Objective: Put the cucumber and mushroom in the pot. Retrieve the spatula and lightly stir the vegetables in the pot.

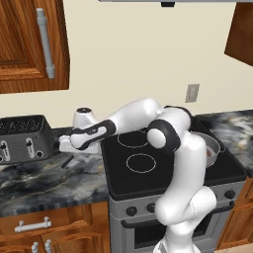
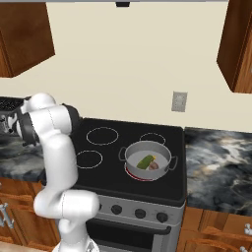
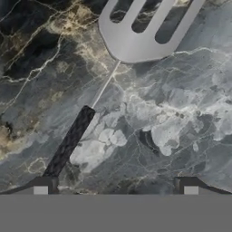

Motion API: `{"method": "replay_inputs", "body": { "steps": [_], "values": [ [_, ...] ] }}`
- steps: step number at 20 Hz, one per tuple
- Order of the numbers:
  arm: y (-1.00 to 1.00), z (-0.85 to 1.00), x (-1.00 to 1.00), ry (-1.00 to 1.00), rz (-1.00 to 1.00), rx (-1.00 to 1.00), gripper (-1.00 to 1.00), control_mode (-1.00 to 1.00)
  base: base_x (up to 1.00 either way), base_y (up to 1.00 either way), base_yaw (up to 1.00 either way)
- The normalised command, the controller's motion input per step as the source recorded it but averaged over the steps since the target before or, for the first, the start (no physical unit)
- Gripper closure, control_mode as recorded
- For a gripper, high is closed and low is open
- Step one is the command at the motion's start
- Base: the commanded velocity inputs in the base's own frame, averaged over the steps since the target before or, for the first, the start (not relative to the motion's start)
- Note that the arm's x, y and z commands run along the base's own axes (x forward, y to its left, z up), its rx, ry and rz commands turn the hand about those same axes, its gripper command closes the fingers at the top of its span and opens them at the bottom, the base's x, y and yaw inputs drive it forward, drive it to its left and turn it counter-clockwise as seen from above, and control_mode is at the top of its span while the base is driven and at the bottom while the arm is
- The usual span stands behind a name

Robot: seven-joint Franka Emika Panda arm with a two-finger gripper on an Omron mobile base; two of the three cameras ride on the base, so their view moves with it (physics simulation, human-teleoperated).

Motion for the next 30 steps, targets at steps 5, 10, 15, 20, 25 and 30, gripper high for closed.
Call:
{"method": "replay_inputs", "body": {
  "steps": [5, 10, 15, 20, 25, 30],
  "values": [
    [0.2, -0.01, 0.17, 0.12, -0.06, -0.04, -1.0, -1.0, 0.0, 0.0, 0.0],
    [0.25, -0.06, 0.08, 0.02, -0.03, -0.07, -1.0, -1.0, 0.0, 0.0, 0.0],
    [0.25, -0.19, 0.01, 0.0, -0.01, -0.07, -1.0, -1.0, 0.0, 0.0, 0.0],
    [0.14, -0.25, -0.07, -0.01, 0.0, -0.03, -1.0, -1.0, 0.0, 0.0, 0.0],
    [0.11, -0.01, -0.05, 0.0, 0.0, 0.0, -1.0, -1.0, 0.0, 0.0, 0.0],
    [0.1, 0.0, -0.02, 0.0, 0.0, 0.0, -1.0, -1.0, 0.0, 0.0, 0.0]
  ]
}}
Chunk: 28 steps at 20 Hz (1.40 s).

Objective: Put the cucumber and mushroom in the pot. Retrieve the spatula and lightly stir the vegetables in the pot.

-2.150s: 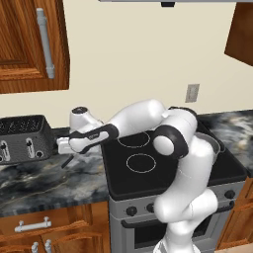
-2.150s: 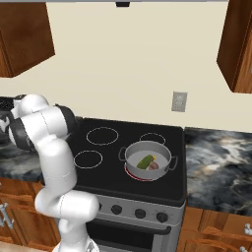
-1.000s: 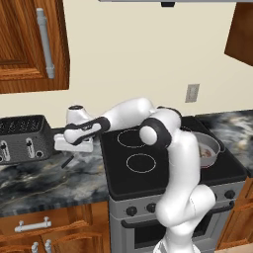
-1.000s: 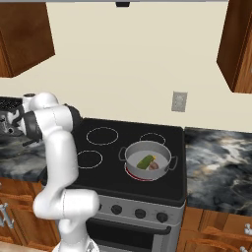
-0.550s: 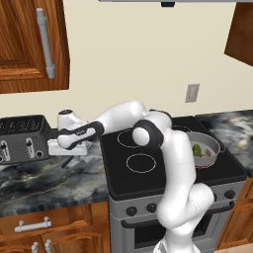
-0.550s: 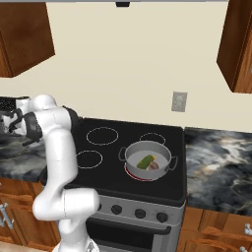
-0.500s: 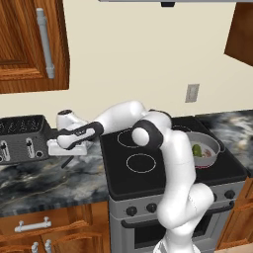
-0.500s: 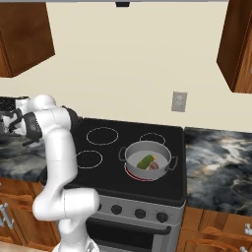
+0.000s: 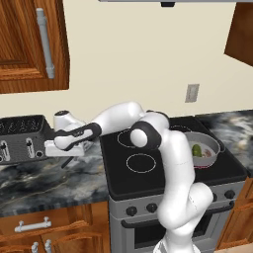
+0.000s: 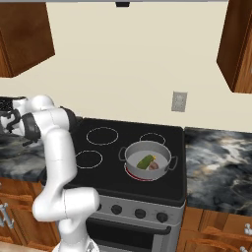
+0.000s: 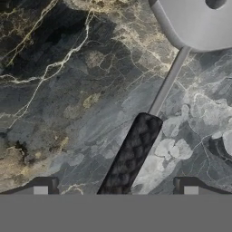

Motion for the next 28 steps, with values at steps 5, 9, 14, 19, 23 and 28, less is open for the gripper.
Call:
{"method": "replay_inputs", "body": {
  "steps": [5, 9, 14, 19, 23, 28],
  "values": [
    [0.03, 0.0, -0.02, 0.0, -0.02, 0.0, -1.0, -1.0, 0.0, 0.0, 0.0],
    [0.0, 0.0, -0.2, 0.0, -0.07, 0.0, -1.0, -1.0, 0.0, 0.0, 0.0],
    [0.0, -0.03, -0.2, 0.0, -0.1, 0.0, -1.0, -1.0, 0.0, 0.0, 0.0],
    [0.03, -0.2, 0.02, -0.01, -0.07, 0.0, -1.0, -1.0, 0.0, 0.0, 0.0],
    [0.14, -0.16, 0.21, -0.03, -0.02, 0.0, -1.0, -1.0, 0.0, 0.0, 0.0],
    [0.09, -0.19, 0.01, 0.0, 0.0, 0.0, -1.0, -1.0, 0.0, 0.0, 0.0]
  ]
}}
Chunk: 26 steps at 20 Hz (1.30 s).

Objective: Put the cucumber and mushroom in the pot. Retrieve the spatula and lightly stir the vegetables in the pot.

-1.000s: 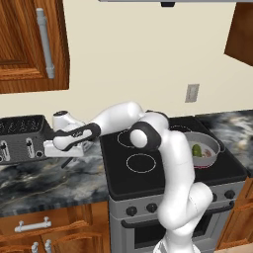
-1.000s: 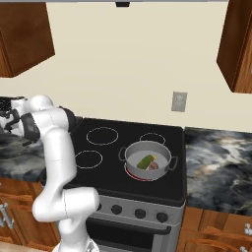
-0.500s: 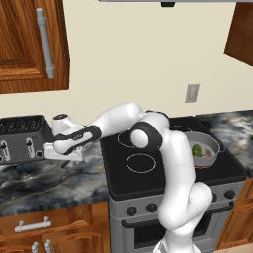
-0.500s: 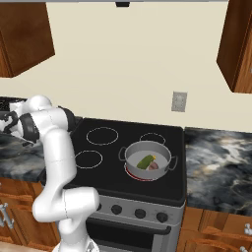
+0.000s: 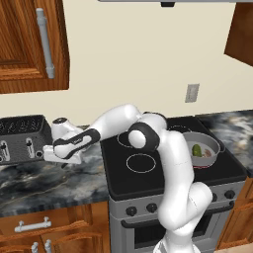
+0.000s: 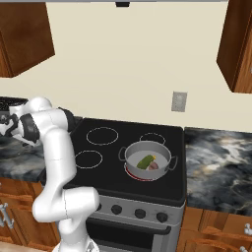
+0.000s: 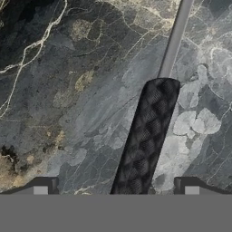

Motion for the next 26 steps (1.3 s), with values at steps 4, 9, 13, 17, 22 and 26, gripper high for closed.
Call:
{"method": "replay_inputs", "body": {
  "steps": [4, 9, 13, 17, 22, 26],
  "values": [
    [0.0, -0.19, -0.02, 0.0, 0.0, 0.0, -1.0, -1.0, 0.0, 0.0, 0.0],
    [0.0, -0.02, 0.0, 0.0, 0.0, 0.0, 1.0, -1.0, 0.0, 0.0, 0.0],
    [0.0, 0.0, 0.0, 0.0, 0.0, 0.0, 1.0, -1.0, 0.0, 0.0, 0.0],
    [0.0, 0.0, 0.0, 0.0, 0.0, 0.0, 1.0, -1.0, 0.0, 0.0, 0.0],
    [0.0, 0.0, 0.0, 0.0, 0.0, 0.0, 1.0, -1.0, 0.0, 0.0, 0.0],
    [-0.34, 0.03, -0.28, -0.05, 0.01, 0.01, 1.0, -1.0, 0.0, 0.0, 0.0]
  ]
}}
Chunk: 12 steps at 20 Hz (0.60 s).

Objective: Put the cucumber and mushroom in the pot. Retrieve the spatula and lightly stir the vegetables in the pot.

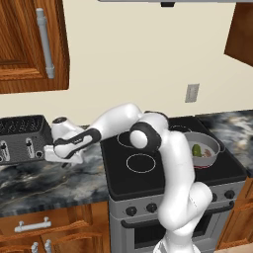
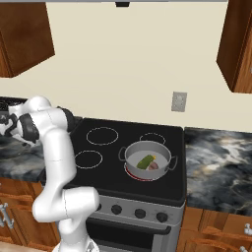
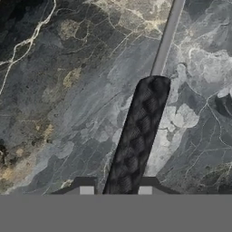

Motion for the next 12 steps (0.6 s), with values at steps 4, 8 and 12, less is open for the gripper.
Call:
{"method": "replay_inputs", "body": {
  "steps": [4, 8, 12],
  "values": [
    [-0.76, 0.13, -0.57, -0.17, 0.0, 0.06, 1.0, -1.0, 0.0, 0.0, 0.0],
    [-0.79, 0.05, -0.46, -0.09, 0.0, 0.06, 1.0, -1.0, 0.0, 0.0, 0.0],
    [-0.71, 0.3, -0.16, -0.04, 0.0, 0.08, 1.0, -1.0, 0.0, 0.0, 0.0]
  ]
}}
